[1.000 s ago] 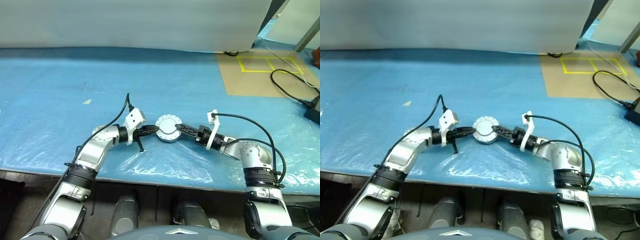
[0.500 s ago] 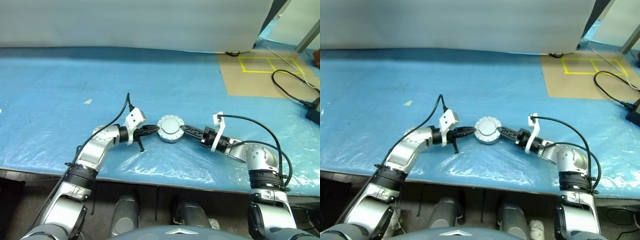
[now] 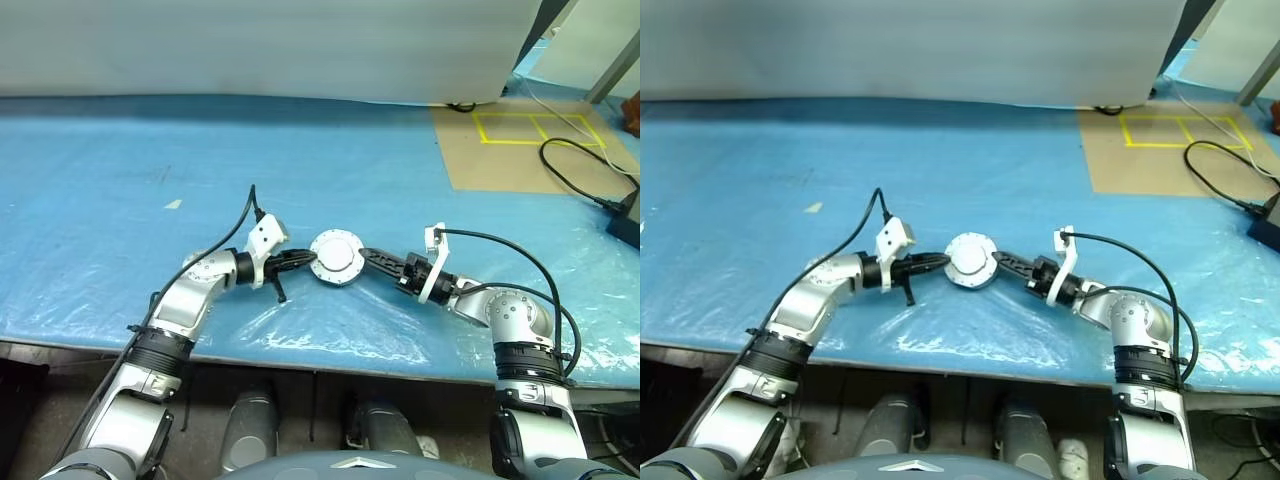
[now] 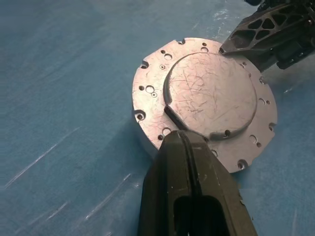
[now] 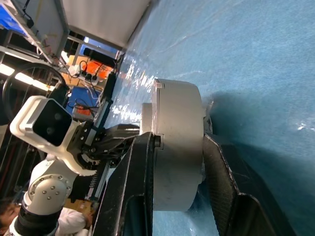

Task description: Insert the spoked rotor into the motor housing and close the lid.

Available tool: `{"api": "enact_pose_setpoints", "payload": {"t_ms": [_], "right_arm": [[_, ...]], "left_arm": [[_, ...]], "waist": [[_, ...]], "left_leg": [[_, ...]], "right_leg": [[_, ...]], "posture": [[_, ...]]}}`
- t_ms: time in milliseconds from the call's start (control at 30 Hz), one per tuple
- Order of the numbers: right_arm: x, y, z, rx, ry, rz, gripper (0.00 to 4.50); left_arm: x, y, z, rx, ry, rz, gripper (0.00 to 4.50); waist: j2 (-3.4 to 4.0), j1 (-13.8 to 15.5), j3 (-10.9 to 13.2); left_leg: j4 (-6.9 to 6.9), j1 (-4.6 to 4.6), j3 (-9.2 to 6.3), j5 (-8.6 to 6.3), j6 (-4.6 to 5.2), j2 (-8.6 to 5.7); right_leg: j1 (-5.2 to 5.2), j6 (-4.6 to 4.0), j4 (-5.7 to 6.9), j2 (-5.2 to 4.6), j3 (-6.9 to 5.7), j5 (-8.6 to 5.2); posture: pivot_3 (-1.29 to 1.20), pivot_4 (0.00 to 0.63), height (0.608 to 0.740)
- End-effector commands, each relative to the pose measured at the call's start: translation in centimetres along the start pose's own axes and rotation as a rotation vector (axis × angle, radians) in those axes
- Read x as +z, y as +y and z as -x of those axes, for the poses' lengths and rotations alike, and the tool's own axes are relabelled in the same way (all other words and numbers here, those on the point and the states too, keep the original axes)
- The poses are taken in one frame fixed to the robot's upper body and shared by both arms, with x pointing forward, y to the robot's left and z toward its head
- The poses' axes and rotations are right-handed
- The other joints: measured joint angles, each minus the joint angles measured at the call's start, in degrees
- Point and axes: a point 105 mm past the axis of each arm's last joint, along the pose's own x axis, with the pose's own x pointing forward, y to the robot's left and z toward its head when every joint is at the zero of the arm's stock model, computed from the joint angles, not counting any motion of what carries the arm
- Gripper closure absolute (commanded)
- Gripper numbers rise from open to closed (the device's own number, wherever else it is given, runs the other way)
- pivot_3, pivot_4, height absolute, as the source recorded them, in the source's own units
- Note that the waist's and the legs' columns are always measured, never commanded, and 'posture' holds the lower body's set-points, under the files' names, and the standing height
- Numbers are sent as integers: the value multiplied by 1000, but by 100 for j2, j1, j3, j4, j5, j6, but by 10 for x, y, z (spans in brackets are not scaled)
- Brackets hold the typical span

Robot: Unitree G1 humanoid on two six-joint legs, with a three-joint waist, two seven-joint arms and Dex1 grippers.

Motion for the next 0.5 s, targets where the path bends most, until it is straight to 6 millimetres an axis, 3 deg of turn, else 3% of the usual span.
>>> {"api": "enact_pose_setpoints", "payload": {"t_ms": [33, 100, 200, 300, 500], "right_arm": [[-10, -2, -3, -15, 32, -6, 3403], [-10, -5, -3, -38, 29, -9, 3403], [-10, -10, -3, -54, 14, -43, 3403], [-7, -12, -5, -47, -13, -119, 3403], [0, -5, -12, 21, -50, -312, 3403]], "left_arm": [[32, 13, 9, 40, -110, 11, 4500], [55, 18, 19, 51, -190, 49, 4500], [71, 28, 34, 86, -246, 91, 4500], [67, 36, 48, 133, -243, 139, 4500], [51, 30, 53, 144, -214, 188, 4500]], "waist": [[0, -4, 0], [0, -9, 0], [0, -10, 0], [3, -28, -2], [2, -4, -2]], "left_leg": [[0, 0, 0, 0, 0, 0], [-2, -3, 0, 0, 0, 1], [-4, -4, 0, 0, -1, 1], [-5, 1, 0, 1, -1, 0], [-5, -2, 0, 1, -2, 0]], "right_leg": [[-1, 0, 0, 0, 0, 0], [-5, 0, 0, 1, 0, 0], [-7, -1, 1, 2, 0, -1], [-4, -2, 1, 2, 1, -1], [-6, -2, 0, 2, 1, -1]], "posture": [[0, 150, 740], [0, 150, 740], [0, 150, 740], [0, 150, 740], [0, 150, 740]]}}
